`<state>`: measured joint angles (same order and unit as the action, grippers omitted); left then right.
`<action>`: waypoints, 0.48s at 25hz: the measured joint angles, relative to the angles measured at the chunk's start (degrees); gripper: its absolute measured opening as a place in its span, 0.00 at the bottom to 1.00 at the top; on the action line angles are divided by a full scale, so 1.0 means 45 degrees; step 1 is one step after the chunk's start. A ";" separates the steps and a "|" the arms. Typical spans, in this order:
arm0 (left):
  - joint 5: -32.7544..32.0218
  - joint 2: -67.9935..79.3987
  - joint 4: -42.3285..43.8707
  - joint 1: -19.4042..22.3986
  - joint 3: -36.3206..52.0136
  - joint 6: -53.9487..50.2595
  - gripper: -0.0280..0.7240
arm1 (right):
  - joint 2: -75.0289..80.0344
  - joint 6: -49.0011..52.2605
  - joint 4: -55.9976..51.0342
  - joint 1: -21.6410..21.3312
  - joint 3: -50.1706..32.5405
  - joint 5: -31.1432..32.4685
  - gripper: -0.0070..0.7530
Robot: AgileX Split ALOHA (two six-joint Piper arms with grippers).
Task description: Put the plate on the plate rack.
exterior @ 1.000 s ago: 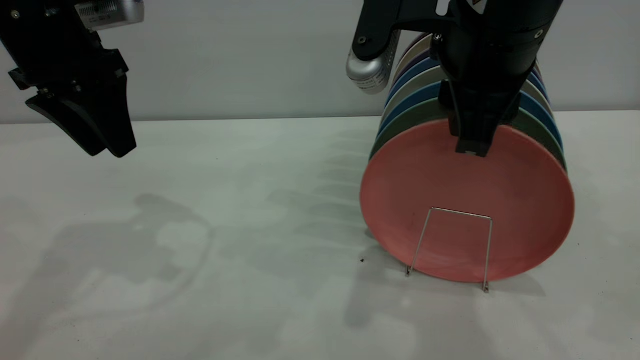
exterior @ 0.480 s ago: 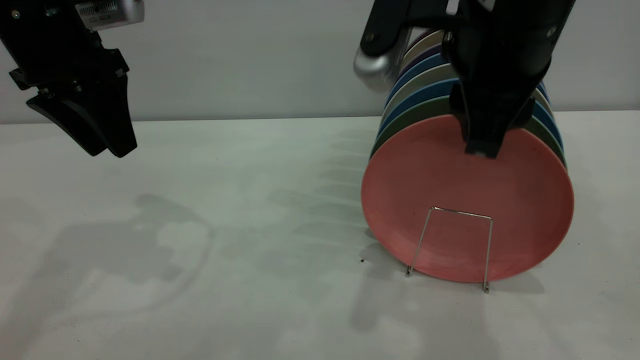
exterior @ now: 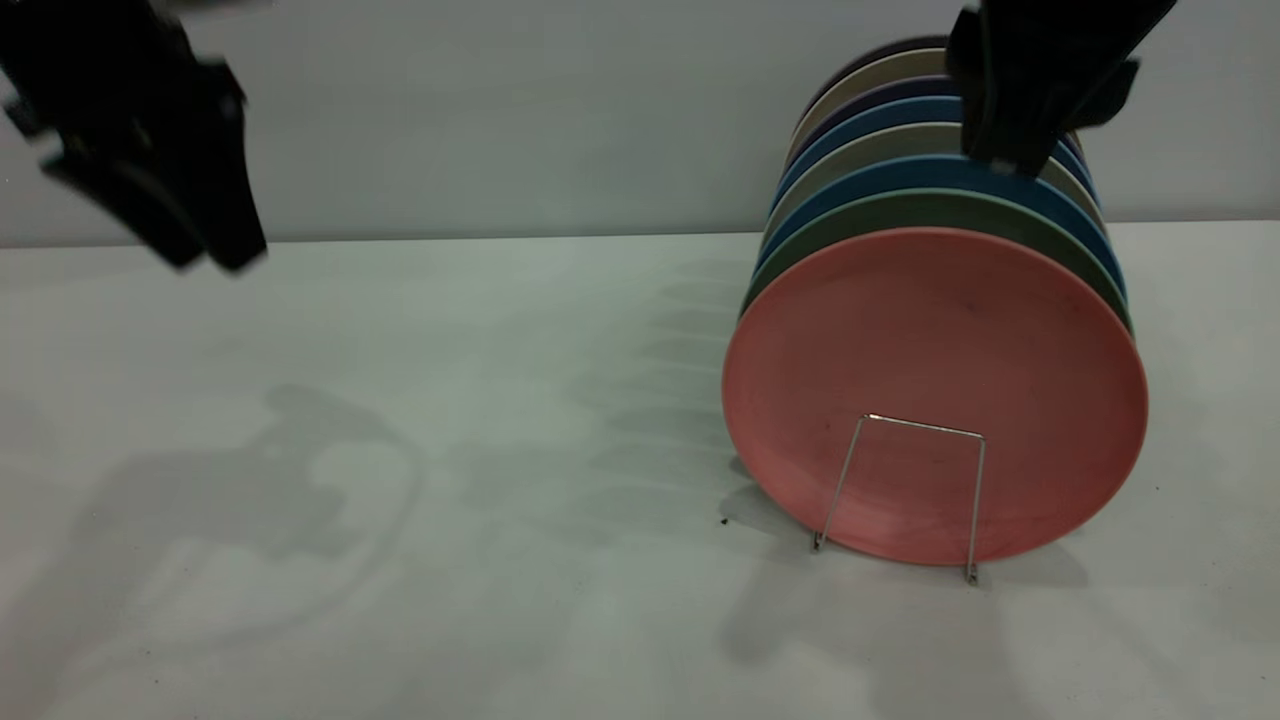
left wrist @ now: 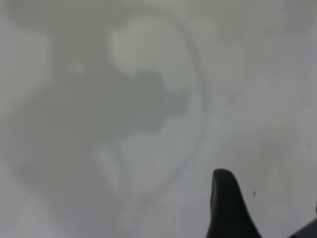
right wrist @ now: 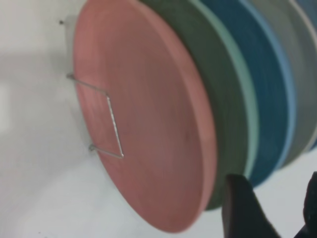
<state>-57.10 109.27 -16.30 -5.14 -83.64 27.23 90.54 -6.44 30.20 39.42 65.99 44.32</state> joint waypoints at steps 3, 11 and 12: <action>0.0221 -0.1164 -0.0015 0.0133 0.0000 0.0012 0.64 | -0.0560 0.0381 -0.0024 0.0000 0.0000 0.0325 0.43; 0.0127 -0.4020 -0.0003 0.0309 0.0004 0.0012 0.64 | -0.2831 0.1022 -0.0227 -0.0401 -0.0010 0.1618 0.43; 0.0034 -0.4288 -0.0003 0.0320 0.0004 0.0012 0.64 | -0.3197 0.1025 -0.0254 -0.0431 -0.0010 0.1808 0.43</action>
<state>-56.95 89.98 -16.31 -3.70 -83.62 27.29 76.16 -1.83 29.06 37.48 65.95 52.45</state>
